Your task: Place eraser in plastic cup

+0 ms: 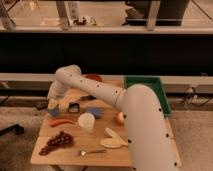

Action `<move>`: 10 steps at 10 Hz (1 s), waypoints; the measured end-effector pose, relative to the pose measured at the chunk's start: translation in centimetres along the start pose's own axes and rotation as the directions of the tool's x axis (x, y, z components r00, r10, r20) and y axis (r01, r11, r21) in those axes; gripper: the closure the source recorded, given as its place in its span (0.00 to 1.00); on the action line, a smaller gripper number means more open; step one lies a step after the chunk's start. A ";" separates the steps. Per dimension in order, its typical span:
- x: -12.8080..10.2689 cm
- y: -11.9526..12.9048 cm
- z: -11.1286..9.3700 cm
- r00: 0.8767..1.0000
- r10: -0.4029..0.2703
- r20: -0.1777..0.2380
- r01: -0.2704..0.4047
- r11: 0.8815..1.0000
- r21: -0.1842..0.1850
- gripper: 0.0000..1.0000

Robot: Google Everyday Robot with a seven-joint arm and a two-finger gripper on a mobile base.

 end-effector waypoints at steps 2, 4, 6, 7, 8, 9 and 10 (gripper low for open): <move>0.1 0.0 0.0 1.000 0.003 -0.006 -0.003 1.000 -0.004 0.21; 0.1 0.0 0.0 1.000 0.001 -0.011 -0.001 1.000 -0.010 0.20; 0.1 0.0 0.0 1.000 -0.003 -0.010 0.003 1.000 -0.013 0.20; 0.2 0.0 0.1 1.000 -0.003 -0.009 0.003 1.000 -0.014 0.20; 0.2 0.0 0.0 1.000 -0.003 -0.009 0.003 1.000 -0.013 0.20; 0.2 0.0 0.0 1.000 -0.006 -0.011 0.006 1.000 -0.011 0.20; 0.0 0.0 -0.2 1.000 -0.012 -0.015 0.012 1.000 -0.003 0.20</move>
